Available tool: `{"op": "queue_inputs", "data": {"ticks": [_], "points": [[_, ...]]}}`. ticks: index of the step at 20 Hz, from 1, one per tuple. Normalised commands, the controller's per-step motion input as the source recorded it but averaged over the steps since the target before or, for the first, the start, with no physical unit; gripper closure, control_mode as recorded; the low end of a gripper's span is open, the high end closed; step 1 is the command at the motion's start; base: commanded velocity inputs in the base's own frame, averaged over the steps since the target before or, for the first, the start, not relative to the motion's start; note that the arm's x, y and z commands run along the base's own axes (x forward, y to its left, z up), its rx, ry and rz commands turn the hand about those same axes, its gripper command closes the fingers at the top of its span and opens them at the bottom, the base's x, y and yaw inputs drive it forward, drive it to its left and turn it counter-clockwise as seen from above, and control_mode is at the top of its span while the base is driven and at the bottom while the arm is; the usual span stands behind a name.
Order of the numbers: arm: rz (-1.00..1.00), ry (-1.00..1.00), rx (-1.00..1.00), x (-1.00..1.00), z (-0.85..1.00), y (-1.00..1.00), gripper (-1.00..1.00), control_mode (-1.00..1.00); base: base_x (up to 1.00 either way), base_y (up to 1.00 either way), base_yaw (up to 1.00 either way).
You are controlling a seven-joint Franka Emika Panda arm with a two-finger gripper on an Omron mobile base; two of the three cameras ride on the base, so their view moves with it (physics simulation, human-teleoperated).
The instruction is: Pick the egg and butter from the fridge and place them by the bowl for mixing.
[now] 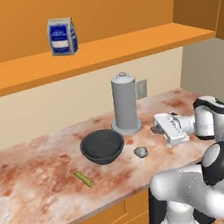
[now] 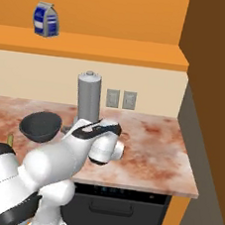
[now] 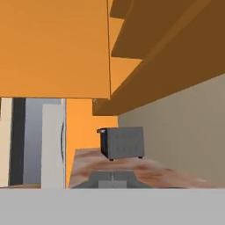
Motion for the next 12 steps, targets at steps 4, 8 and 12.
{"op": "queue_inputs", "data": {"ticks": [4,8,12], "points": [[-0.17,0.17,-0.02,-0.77,1.00,0.33,-1.00,-1.00,0.00,0.00,0.00],[-0.26,0.19,0.00,-0.85,1.00,0.01,-1.00,-1.00,0.00,0.00,0.00],[-0.30,0.22,0.00,-0.89,0.99,0.00,-1.00,-1.00,0.00,0.00,0.00]]}}
